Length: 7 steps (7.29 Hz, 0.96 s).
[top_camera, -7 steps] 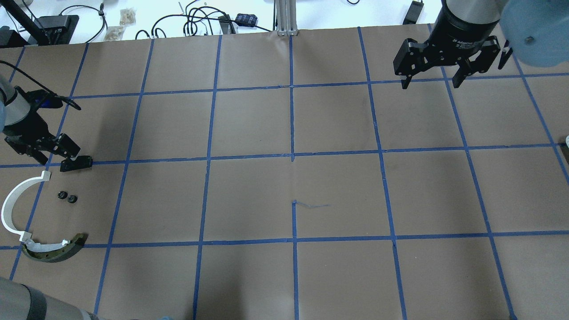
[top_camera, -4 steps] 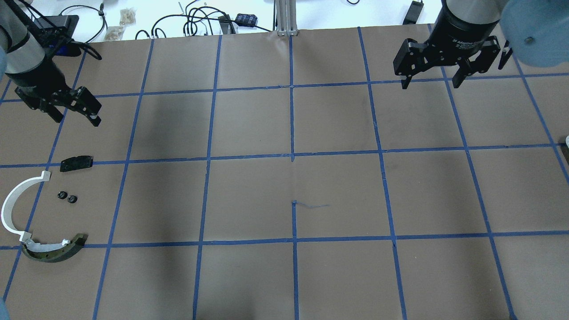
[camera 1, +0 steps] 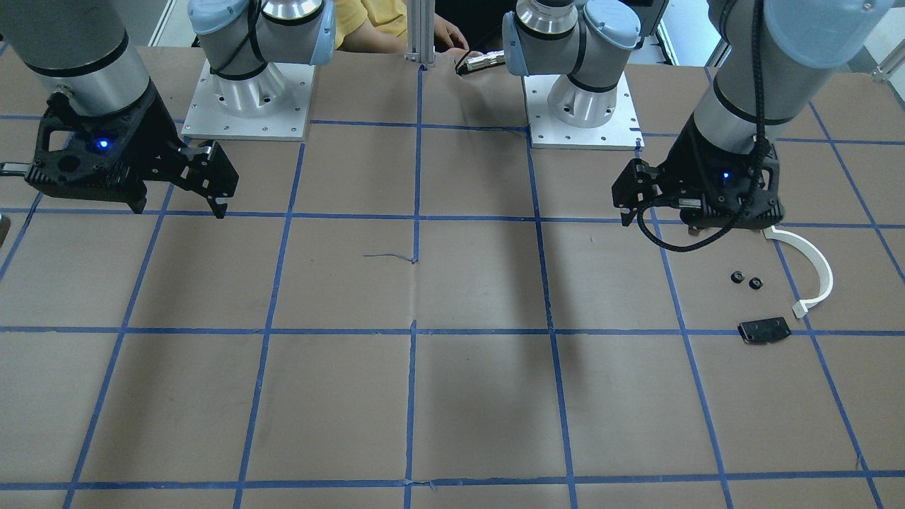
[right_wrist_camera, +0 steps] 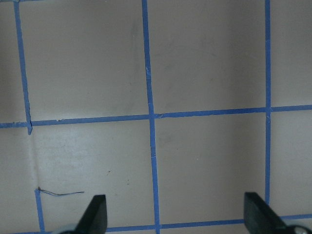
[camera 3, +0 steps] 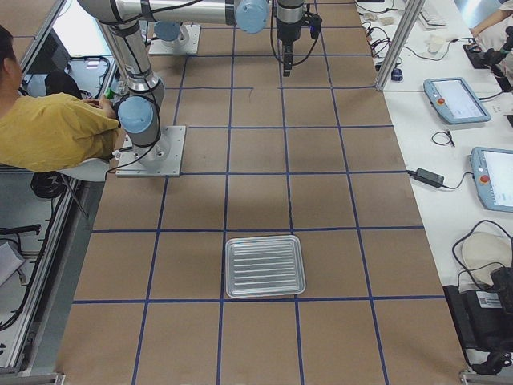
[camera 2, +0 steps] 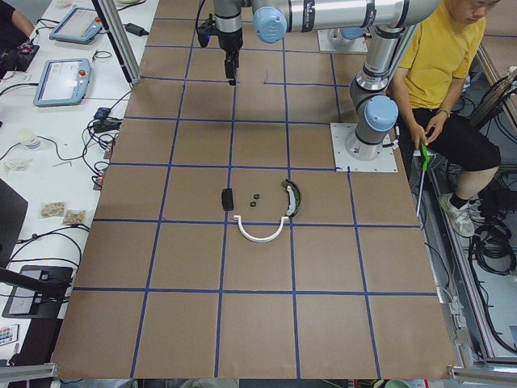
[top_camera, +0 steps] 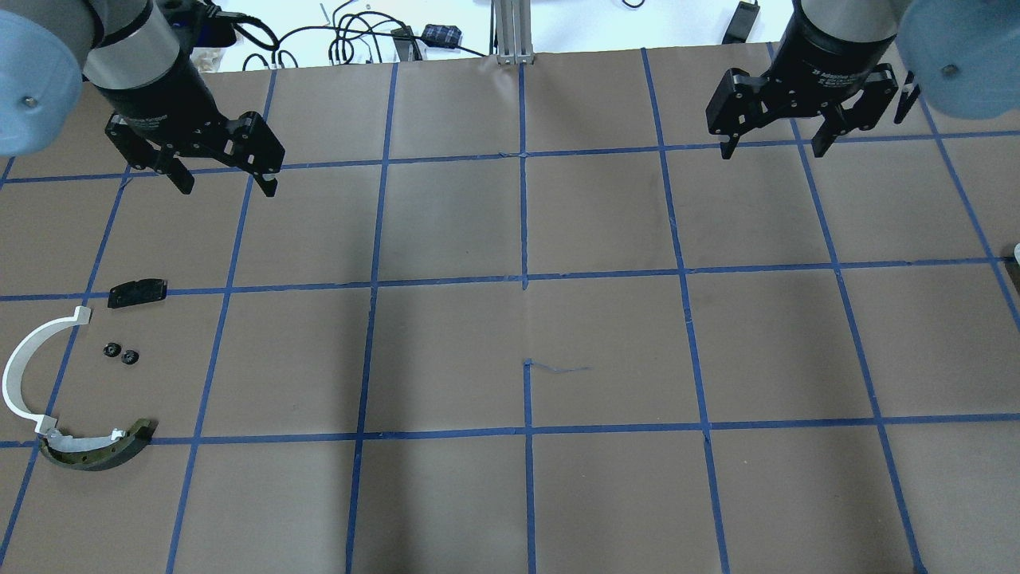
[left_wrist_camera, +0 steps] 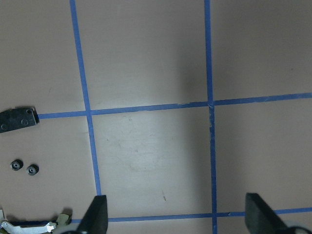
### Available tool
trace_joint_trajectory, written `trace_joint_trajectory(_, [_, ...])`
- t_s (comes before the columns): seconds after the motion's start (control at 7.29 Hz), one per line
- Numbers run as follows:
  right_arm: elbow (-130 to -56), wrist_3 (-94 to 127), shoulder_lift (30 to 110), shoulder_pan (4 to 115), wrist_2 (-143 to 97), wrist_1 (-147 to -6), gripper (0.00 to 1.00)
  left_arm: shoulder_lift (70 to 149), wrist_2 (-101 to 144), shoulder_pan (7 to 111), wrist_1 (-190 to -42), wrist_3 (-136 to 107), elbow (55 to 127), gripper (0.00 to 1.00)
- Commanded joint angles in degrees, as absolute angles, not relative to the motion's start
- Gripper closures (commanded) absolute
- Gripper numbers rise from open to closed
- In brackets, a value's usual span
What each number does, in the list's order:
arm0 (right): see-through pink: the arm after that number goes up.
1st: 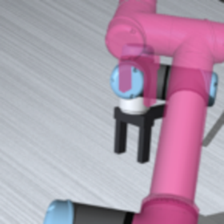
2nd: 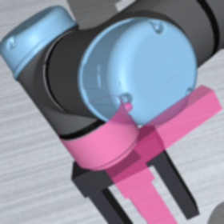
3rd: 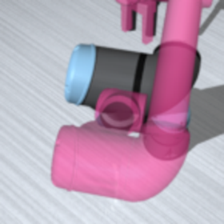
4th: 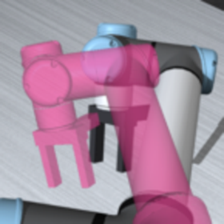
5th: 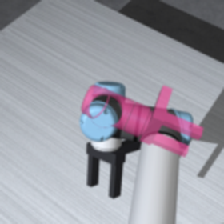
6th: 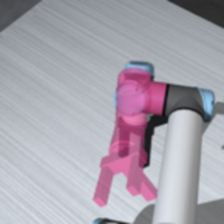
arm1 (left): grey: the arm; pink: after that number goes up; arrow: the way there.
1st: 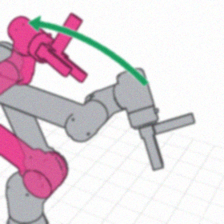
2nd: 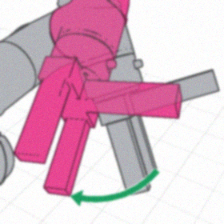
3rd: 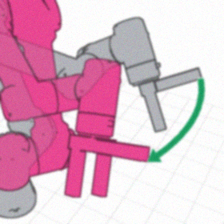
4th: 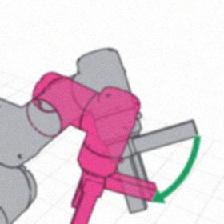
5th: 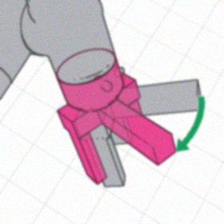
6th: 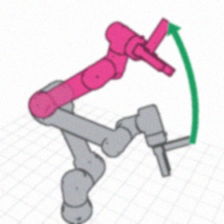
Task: Place bearing gear from tray to pile
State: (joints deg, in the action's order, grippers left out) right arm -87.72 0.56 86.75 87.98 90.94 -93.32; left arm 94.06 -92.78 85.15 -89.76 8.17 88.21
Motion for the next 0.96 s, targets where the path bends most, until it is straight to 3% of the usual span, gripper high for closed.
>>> trace_joint_trajectory(0.0, [-87.71,0.53,86.75,87.98,90.97,-93.34,0.0,90.38,-91.76,86.57,-91.22,6.51,91.29,0.0])
trace_joint_trajectory(0.14, [-87.71,0.61,86.84,87.98,90.97,-93.34,0.0,87.74,-90.54,86.57,-91.06,6.5,94.28,0.0])
trace_joint_trajectory(0.82, [-87.8,0.53,86.75,87.98,90.97,-93.34,0.0,86.13,-89.65,86.22,-90.88,7.29,95.19,0.0])
